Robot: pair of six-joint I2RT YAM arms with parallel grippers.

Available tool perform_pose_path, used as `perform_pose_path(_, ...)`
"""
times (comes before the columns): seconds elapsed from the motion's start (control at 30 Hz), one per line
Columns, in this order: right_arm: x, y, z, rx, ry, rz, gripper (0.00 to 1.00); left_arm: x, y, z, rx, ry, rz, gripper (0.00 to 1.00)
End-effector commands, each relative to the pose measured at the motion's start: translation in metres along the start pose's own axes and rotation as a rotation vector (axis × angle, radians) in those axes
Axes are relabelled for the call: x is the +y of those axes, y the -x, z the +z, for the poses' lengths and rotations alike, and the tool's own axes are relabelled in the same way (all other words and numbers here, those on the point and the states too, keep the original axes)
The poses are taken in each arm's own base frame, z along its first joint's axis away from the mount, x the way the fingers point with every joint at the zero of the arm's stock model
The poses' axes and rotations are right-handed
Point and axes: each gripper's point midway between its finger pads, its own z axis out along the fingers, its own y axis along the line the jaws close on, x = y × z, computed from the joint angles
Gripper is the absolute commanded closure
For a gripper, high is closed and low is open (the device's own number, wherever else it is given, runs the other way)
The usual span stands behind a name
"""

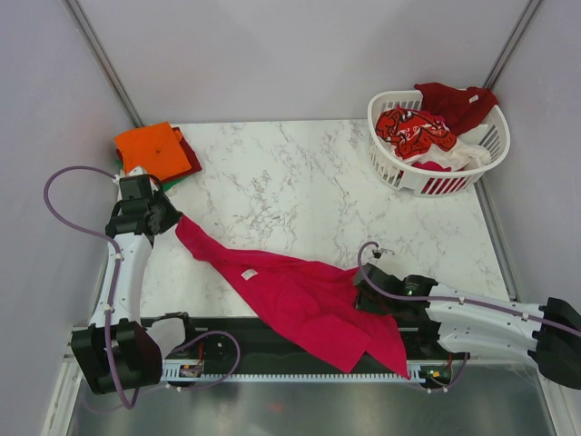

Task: Fold and stack the t-shirts
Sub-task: Flatten the tshirt out

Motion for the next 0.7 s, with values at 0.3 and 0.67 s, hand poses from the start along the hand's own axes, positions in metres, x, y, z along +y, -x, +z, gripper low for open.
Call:
perform_pose_path(0.3,-0.004,0.009,-0.007,-0.044,-0.065,-0.06,0.55,-0.003,0.005,0.0,-0.017,-0.026,0.038,0.98)
perform_pose_path(0.67,0.009,0.019,-0.006,-0.073,-0.053,-0.083,0.52,-0.004,0.004,0.0,-0.013,-0.03,0.041,0.98)
